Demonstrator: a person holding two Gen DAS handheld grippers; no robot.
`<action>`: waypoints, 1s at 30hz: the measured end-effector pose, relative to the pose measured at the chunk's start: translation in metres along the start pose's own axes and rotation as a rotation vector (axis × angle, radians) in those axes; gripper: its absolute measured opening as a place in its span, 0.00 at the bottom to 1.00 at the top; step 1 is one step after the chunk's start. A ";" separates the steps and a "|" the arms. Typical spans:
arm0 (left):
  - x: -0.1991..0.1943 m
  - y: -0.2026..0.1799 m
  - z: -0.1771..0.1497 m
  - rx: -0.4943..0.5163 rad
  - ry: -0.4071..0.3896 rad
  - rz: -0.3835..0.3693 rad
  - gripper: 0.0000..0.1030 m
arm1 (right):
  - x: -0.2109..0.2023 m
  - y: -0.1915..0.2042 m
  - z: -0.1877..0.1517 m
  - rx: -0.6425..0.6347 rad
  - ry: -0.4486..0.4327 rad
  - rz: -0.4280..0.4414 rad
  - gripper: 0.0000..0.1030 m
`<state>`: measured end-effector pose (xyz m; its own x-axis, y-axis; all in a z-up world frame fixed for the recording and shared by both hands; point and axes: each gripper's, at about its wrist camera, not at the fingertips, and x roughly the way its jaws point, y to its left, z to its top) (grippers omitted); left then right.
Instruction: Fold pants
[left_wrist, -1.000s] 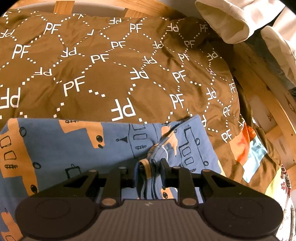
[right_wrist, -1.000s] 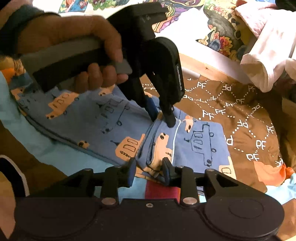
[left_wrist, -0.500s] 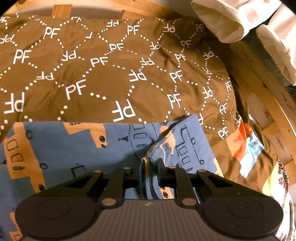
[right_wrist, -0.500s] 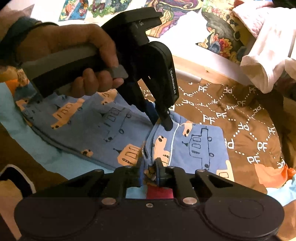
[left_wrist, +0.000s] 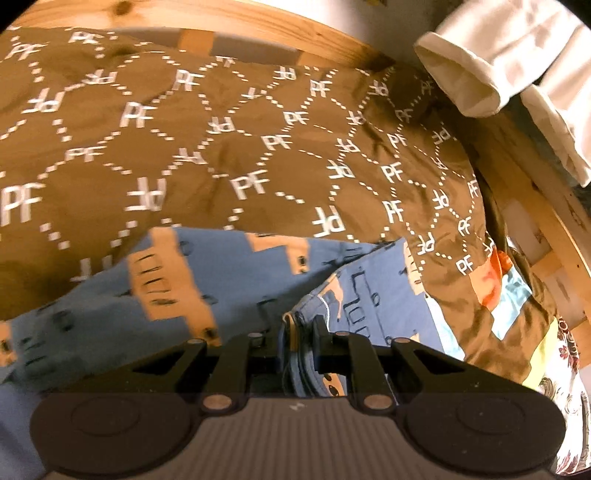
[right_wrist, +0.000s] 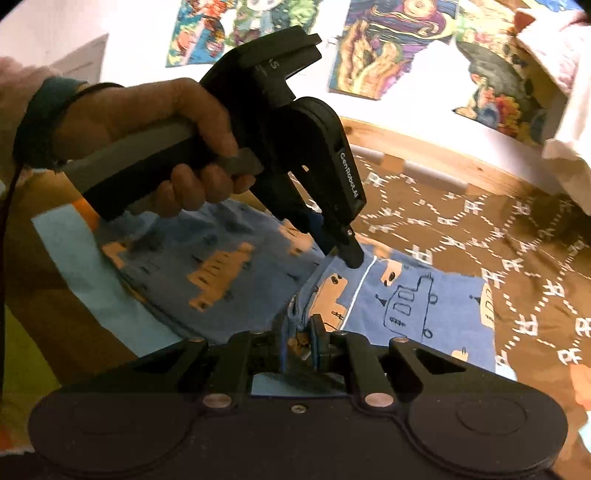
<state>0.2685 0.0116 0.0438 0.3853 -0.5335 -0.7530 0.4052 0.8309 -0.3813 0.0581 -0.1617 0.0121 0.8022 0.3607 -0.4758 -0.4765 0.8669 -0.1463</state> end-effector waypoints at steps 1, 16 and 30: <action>-0.004 0.003 -0.001 -0.004 -0.002 0.004 0.15 | 0.001 0.004 0.003 -0.002 -0.002 0.013 0.12; -0.014 0.035 -0.017 0.026 0.012 0.097 0.16 | 0.031 0.039 0.009 -0.021 0.044 0.121 0.12; -0.047 0.045 -0.039 -0.004 -0.104 0.132 0.65 | 0.013 0.024 -0.009 -0.089 0.007 0.118 0.65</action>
<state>0.2361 0.0802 0.0411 0.5190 -0.4333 -0.7368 0.3419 0.8953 -0.2856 0.0542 -0.1397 -0.0057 0.7364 0.4559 -0.4998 -0.5978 0.7844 -0.1654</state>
